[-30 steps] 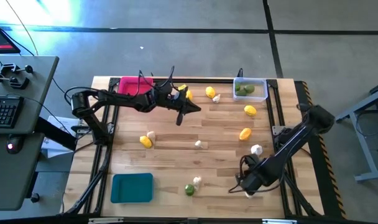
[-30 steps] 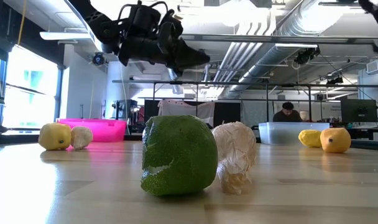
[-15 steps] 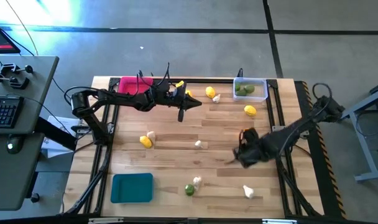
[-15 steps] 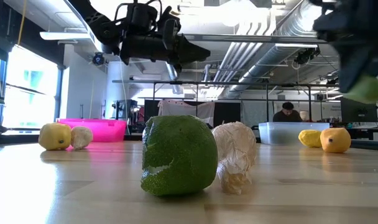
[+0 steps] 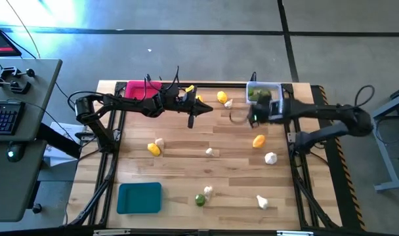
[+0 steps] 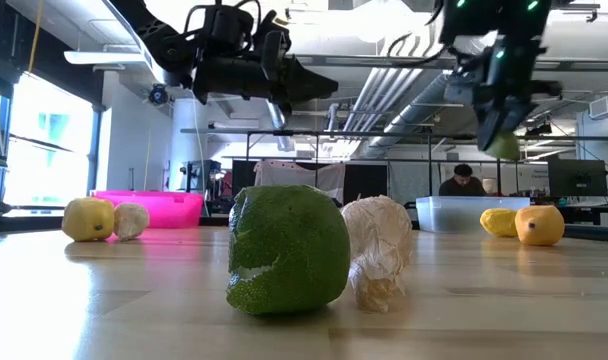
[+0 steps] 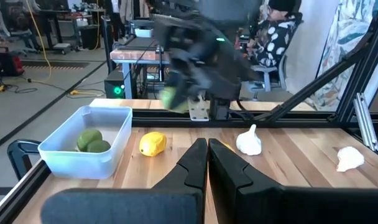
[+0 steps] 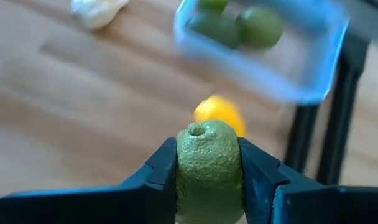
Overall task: Sort produce into baskets
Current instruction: Put the right lime into the transparent bin
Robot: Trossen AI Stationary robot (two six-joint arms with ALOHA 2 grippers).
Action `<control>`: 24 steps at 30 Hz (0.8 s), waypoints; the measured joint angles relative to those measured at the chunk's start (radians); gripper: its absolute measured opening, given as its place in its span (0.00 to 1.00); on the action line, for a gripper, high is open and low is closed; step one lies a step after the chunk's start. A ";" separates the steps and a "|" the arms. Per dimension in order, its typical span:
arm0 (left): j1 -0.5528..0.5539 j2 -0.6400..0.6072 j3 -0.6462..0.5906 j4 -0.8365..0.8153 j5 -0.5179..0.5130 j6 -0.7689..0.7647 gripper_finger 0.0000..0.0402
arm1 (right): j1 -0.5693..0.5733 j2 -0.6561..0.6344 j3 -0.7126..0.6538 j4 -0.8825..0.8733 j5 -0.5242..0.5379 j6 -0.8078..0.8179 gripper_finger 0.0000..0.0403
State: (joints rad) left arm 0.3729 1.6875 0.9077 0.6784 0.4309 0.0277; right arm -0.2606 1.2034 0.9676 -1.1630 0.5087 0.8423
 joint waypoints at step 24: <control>0.000 0.000 0.000 -0.074 -0.050 0.063 0.00 | -0.569 0.240 0.000 0.421 -0.045 -1.342 0.25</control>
State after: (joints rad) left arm 0.3729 1.6875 0.9077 0.6044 0.3809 0.0910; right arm -0.8295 1.4438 0.9676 -0.7425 0.4637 -0.4996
